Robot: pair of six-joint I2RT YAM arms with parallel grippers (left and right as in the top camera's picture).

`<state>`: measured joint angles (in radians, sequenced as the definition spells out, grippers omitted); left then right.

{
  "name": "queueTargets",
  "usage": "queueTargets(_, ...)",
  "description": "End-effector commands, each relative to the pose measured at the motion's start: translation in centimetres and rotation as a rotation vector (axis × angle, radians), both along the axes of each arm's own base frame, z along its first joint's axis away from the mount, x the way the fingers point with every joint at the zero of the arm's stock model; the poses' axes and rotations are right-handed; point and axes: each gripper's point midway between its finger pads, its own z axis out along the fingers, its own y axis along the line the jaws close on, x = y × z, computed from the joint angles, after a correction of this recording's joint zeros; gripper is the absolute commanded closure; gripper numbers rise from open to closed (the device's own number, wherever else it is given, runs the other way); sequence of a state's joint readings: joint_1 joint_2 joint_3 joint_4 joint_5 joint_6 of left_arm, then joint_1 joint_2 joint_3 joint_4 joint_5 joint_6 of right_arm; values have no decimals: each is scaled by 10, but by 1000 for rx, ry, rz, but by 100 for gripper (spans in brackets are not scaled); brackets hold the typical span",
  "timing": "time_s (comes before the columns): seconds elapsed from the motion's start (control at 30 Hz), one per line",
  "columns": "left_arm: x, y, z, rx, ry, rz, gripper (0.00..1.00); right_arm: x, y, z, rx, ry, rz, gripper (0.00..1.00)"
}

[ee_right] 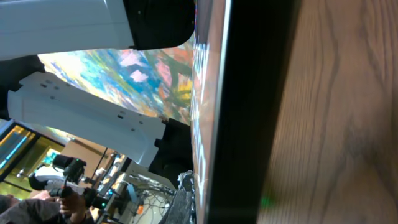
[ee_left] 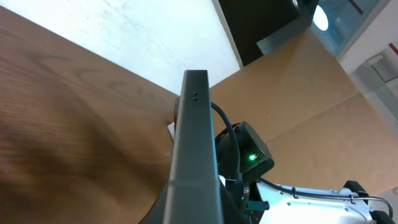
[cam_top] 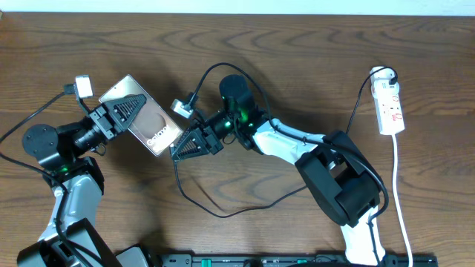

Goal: Plug charger to phone and switch on socket

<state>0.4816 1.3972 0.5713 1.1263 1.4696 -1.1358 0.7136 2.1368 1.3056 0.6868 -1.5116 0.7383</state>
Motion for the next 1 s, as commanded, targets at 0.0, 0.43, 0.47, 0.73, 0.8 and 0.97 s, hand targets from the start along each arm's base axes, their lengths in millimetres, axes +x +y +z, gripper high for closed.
queueTargets(0.0,-15,-15,1,42,-27,-117,92,7,9,6,27,-46,-55,99)
queueTargets(0.43,-15,-15,1,43,-28,-117,92,6,8,6,23,-39,-44,99)
queueTargets(0.47,-15,-15,1,43,-28,-117,93,5,8,6,23,-39,-42,99)
queueTargets(0.73,-15,-15,1,43,-28,-117,93,3,7,6,22,-35,-28,99)
queueTargets(0.8,-15,-15,1,43,-28,-117,93,2,7,5,20,-32,-26,99)
queueTargets(0.97,-15,-15,1,43,-28,-117,93,1,5,3,5,-14,-16,99)
